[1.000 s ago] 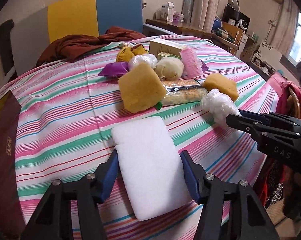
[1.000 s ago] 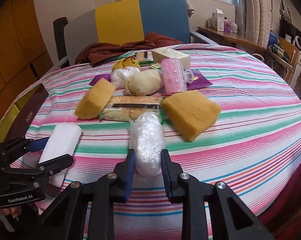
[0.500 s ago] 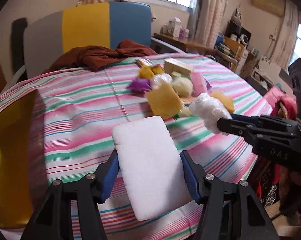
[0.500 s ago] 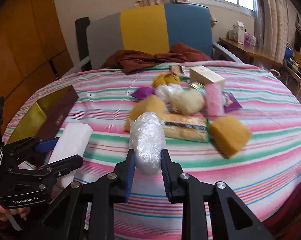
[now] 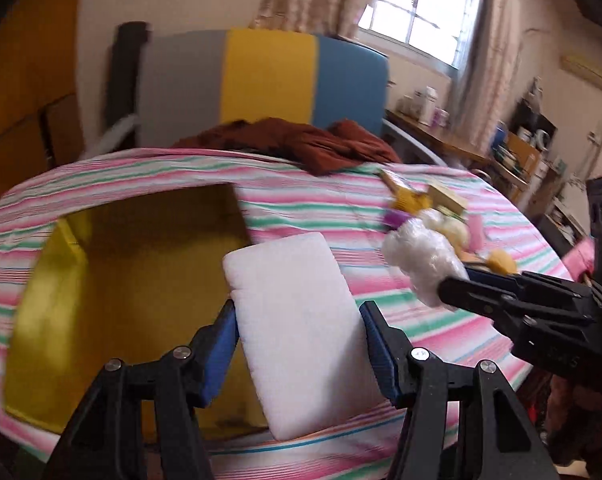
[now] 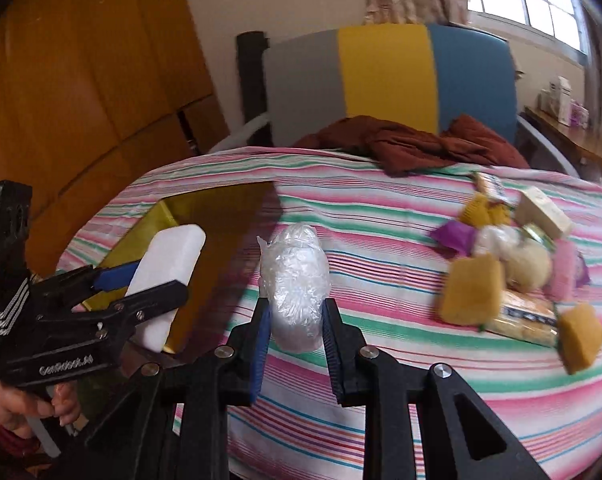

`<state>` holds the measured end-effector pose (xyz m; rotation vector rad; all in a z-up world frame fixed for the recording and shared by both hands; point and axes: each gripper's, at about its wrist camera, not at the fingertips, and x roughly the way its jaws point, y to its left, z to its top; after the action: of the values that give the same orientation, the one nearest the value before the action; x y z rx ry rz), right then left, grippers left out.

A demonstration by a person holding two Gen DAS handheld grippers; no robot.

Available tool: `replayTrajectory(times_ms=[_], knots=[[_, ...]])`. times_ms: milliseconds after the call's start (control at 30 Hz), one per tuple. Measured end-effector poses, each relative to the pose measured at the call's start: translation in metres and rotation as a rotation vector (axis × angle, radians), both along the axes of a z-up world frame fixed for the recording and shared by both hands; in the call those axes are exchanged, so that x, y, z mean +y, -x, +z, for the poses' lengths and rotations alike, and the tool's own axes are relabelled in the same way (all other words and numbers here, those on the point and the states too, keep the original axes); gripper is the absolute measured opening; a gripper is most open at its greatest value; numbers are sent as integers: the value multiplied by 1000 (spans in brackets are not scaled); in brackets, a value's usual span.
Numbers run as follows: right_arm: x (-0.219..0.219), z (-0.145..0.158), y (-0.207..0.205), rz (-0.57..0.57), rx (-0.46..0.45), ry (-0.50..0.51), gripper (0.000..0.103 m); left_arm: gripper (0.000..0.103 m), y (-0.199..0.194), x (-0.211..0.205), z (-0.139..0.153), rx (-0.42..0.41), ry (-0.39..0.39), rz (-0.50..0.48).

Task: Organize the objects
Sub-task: 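Carry both items over the gold tray and open both grippers to drop them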

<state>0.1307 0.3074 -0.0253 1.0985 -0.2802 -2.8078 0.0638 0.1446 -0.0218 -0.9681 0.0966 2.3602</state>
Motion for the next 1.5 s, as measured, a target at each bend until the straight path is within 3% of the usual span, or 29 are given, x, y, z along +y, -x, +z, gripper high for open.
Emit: replayTrajectory(times_ms=[300,633,733,800,900,967,1000,1267,1500], knots=[[-105,10,43,211,-8,10,25,62,45,-108,-11,-41,57,208],[-172,-15,79,269,-109,70,27,63,69,-146,-40,-102,129,286],[-177,-20,83,269,-136,88,29,67,71,-149,-44,-108,131,298],[-179,-23,81,285,-152,109,38,72,69,-150,-44,-106,131,308],[-176,-22,76,287,-145,119,40,82,66,-150,-40,-93,127,323],[-170,-21,72,277,-137,130,40,98,64,-152,-36,-92,109,343],[-166,-20,70,268,-131,136,40,101,63,-155,-34,-91,96,349],[-144,-4,58,202,-70,113,40,103,58,-157,-20,-85,19,432],[-123,6,51,159,-25,101,40,103,48,-140,-9,-73,-19,414]])
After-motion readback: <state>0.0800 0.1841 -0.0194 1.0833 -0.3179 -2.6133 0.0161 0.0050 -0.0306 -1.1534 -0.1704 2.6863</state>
